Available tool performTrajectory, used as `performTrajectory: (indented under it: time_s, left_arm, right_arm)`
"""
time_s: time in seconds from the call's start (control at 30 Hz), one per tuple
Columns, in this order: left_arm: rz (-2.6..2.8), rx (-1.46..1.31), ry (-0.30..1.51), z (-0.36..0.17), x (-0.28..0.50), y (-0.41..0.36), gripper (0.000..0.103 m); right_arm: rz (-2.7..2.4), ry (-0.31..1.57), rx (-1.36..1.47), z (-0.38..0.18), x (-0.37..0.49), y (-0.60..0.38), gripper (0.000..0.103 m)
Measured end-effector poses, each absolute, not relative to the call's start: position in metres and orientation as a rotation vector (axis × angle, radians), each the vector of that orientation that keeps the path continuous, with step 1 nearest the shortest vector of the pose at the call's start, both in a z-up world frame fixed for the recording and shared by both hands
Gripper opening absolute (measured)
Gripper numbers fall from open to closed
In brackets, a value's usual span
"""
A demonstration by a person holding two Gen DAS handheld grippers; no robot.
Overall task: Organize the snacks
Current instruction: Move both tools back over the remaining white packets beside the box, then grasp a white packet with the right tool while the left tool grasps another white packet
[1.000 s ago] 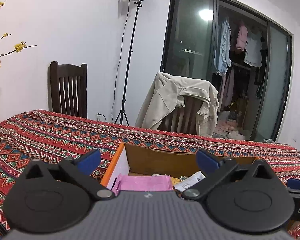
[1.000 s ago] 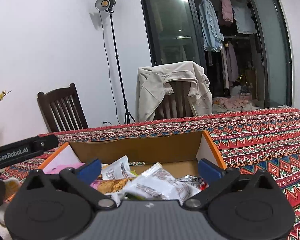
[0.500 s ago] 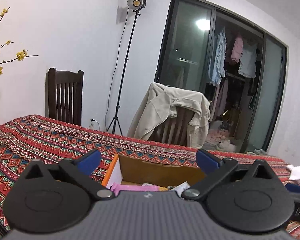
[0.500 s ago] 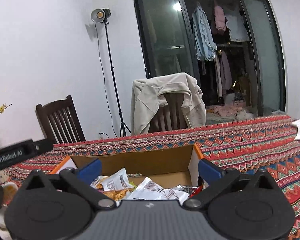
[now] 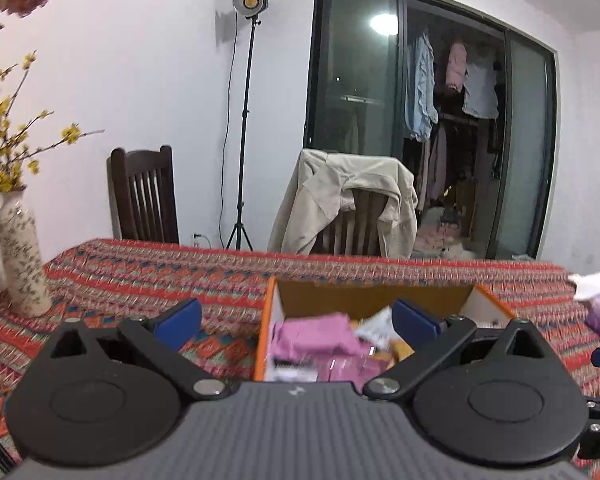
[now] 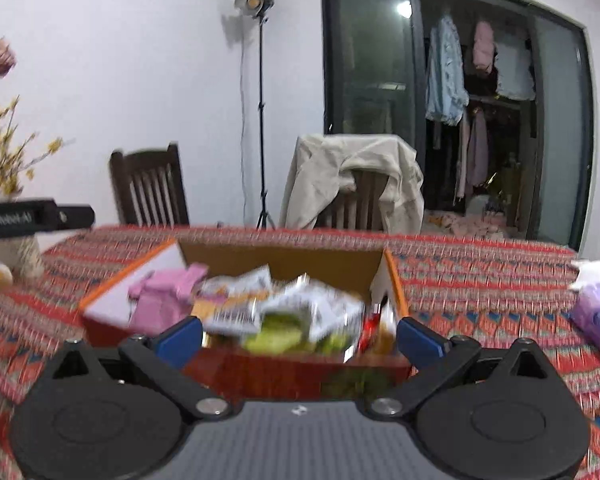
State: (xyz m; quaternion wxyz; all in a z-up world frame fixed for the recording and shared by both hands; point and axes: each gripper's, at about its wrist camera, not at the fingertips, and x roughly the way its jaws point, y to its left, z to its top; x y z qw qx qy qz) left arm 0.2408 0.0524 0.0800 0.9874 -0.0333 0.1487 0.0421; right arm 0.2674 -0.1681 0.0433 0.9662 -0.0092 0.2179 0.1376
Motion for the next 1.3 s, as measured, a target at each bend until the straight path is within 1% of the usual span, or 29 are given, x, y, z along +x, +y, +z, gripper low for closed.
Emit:
performTrajectory:
  time_s: [0.3, 0.53, 0.77, 0.97, 1.3]
  left_arm:
    - [0.106, -0.034, 0.395, 0.027, 0.189, 0.074, 0.103]
    - [0.091, -0.041, 0.423, 0.005, 0.179, 0.08, 0.103]
    - [0.099, -0.084, 0.404, 0.002, 0.179, 0.086, 0.103]
    - [0.096, -0.131, 0.394, 0.003, 0.176, 0.093, 0.103]
    - [0.084, -0.139, 0.393, 0.002, 0.175, 0.094, 0.103]
  right_arm:
    - [0.297, 0.591, -0.043, -0.001, 0.233, -0.164, 0.103]
    - [0.292, 0.66, -0.035, -0.013, 0.233, -0.161, 0.103]
    - [0.315, 0.692, -0.058, -0.015, 0.24, -0.147, 0.103]
    - [0.348, 0.758, -0.08, -0.023, 0.257, -0.129, 0.103]
    - [0.428, 0.739, -0.125, -0.026, 0.271, -0.121, 0.103]
